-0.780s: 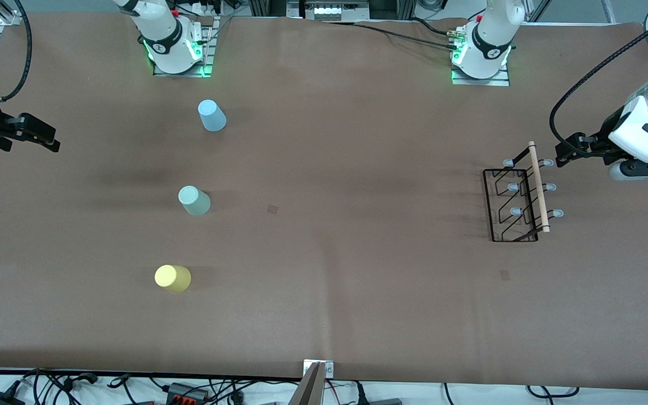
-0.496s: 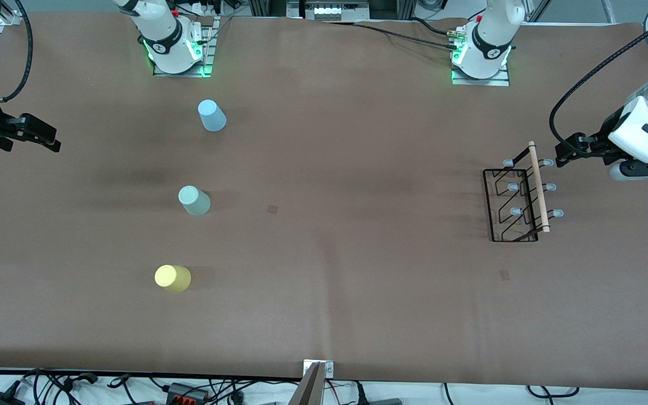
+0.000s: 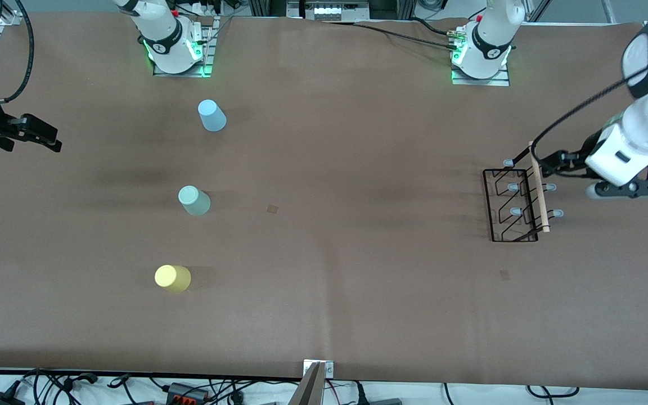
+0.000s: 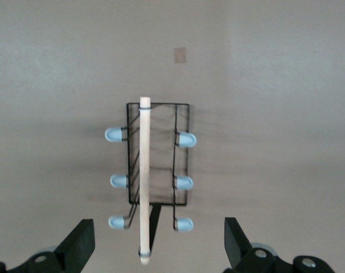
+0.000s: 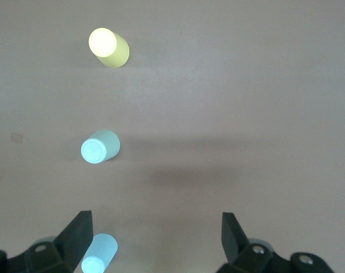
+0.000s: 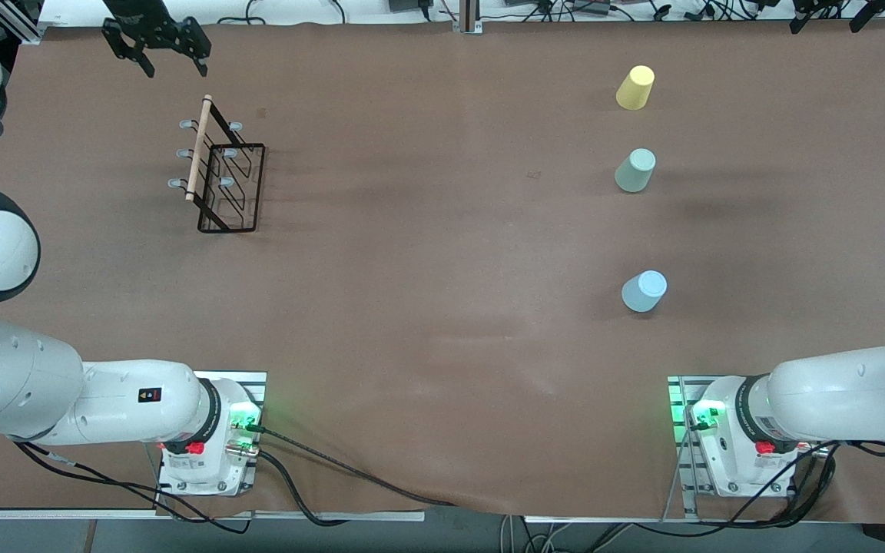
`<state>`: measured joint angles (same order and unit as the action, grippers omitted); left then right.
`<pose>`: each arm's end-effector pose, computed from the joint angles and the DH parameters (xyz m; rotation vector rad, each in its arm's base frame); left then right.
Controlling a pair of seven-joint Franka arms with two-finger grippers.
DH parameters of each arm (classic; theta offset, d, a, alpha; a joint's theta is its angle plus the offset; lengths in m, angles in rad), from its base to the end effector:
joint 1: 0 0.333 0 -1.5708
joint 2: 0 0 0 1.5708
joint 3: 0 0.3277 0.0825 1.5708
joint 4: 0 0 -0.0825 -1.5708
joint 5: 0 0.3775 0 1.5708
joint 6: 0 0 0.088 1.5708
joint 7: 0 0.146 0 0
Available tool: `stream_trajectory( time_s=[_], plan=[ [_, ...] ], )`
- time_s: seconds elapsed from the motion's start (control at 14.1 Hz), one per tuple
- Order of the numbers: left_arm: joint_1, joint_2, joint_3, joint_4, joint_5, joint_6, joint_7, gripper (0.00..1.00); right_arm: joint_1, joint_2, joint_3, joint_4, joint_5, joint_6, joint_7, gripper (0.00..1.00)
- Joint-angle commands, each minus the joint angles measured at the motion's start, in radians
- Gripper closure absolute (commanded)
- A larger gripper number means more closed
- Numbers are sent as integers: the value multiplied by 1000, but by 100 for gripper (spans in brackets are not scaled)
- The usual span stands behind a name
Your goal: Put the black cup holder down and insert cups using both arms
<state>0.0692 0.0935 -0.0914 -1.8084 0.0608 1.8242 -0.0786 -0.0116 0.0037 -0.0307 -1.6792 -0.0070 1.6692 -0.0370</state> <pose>0.5730 -0.0042 0.4548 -3.0853 -0.0601 0.1152 0.5535 -0.0244 0.5530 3.1350 -0.0072 -0.0219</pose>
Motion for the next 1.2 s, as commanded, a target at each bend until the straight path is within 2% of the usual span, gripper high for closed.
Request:
stream_trajectory(
  time_s=[0.0,0.21,0.35,0.43,0.64,0.85,1.13],
  plan=[
    [7,-12,-1,-139,56,152,48,0,-2,-15,3,-31,-5,11,9,0],
    [46,-27,-2,-293,59,357,108,0,5,36,8,-48,-1,6,11,0],
    [46,-53,-4,-386,59,440,109,0,18,91,11,-44,2,14,11,0],
    [47,-58,-4,-408,59,455,109,3,19,110,11,-42,2,20,11,0],
    [47,-57,-4,-433,59,458,109,17,65,174,12,-45,4,40,11,0],
    [49,-52,-4,-433,59,460,112,45,104,214,12,-48,4,86,12,0],
    [52,-47,-4,-459,59,492,112,46,163,284,14,-51,10,155,52,0]
  ],
)
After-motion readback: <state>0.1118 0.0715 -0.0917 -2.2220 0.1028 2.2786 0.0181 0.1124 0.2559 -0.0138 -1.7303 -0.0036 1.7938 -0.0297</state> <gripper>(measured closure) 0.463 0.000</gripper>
